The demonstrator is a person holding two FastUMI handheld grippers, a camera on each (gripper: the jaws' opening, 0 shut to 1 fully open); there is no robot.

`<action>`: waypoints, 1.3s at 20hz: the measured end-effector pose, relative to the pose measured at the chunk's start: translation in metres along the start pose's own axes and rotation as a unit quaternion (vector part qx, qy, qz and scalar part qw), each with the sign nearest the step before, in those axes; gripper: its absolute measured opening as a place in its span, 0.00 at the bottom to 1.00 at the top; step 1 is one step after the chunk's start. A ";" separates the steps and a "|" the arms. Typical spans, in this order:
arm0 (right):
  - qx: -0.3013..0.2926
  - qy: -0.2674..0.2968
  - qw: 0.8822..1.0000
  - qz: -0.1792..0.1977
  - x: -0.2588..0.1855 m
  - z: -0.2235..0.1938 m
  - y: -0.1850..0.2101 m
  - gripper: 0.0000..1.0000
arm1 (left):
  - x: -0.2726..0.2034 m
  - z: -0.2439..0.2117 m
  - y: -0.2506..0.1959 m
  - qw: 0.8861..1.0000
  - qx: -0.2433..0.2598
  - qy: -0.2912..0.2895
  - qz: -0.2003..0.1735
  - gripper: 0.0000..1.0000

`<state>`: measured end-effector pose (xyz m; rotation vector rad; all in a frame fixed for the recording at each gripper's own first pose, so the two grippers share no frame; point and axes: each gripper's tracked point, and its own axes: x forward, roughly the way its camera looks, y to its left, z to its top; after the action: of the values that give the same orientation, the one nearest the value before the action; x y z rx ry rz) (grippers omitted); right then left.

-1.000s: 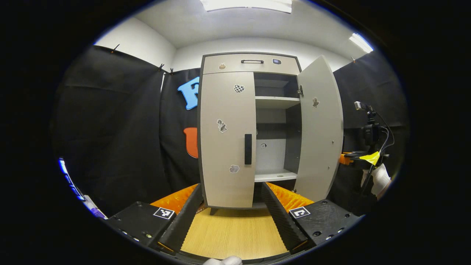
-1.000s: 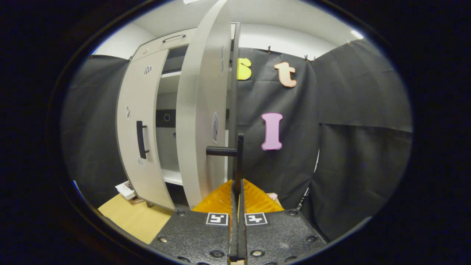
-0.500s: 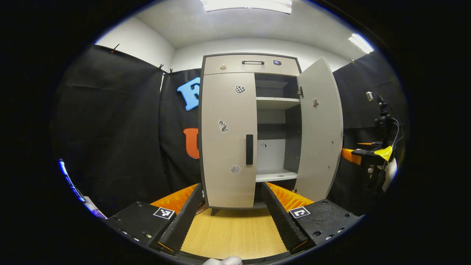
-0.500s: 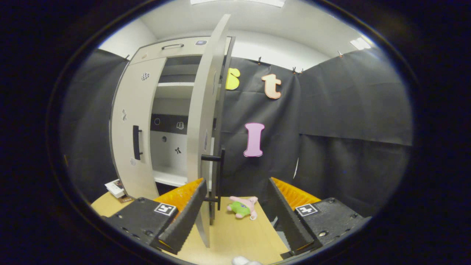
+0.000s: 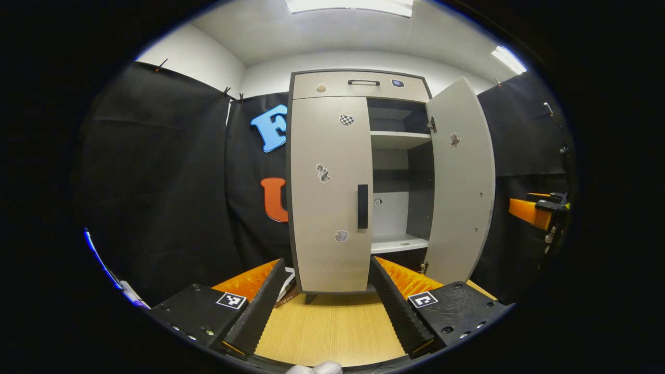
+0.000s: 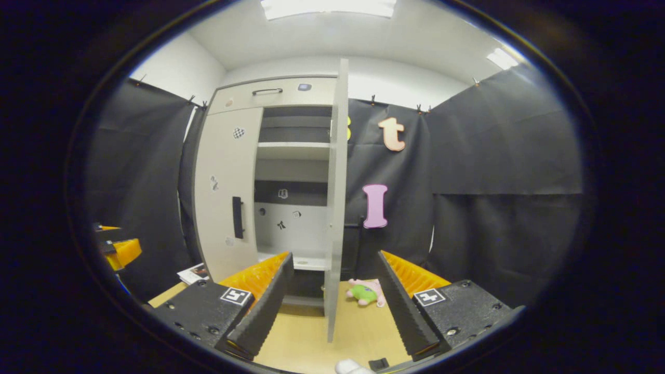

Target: Open the right door of the double-door shoe cabinet with the right hand, and open the left door with the left hand.

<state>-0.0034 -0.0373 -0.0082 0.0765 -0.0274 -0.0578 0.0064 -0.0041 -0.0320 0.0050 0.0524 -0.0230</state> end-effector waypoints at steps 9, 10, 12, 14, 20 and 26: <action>0.000 0.028 0.999 0.018 -0.004 -0.017 0.018 0.99 | 0.076 0.020 -0.028 1.000 0.000 -0.026 -0.015 0.97; -0.001 0.030 0.999 0.021 -0.004 -0.017 0.020 0.99 | 0.092 0.022 -0.034 0.999 -0.002 -0.029 -0.018 0.97; -0.005 0.030 0.999 0.019 -0.003 -0.014 0.019 0.98 | 0.128 0.027 -0.047 0.999 -0.003 -0.029 -0.026 0.97; -0.008 0.029 0.999 0.020 -0.003 -0.012 0.019 0.99 | 0.162 0.030 -0.060 0.999 0.001 -0.027 -0.029 0.97; -0.017 0.033 0.999 0.005 0.006 -0.006 0.005 0.99 | 0.253 0.034 -0.087 0.999 0.001 -0.023 -0.031 0.96; -0.031 0.041 0.999 -0.011 0.012 -0.008 -0.003 0.99 | 0.310 0.033 -0.092 0.999 0.003 -0.019 -0.025 0.96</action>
<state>0.0091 -0.0402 -0.0163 0.0173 0.0571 -0.0769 0.3158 -0.1035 -0.0159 0.0094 0.0145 -0.0742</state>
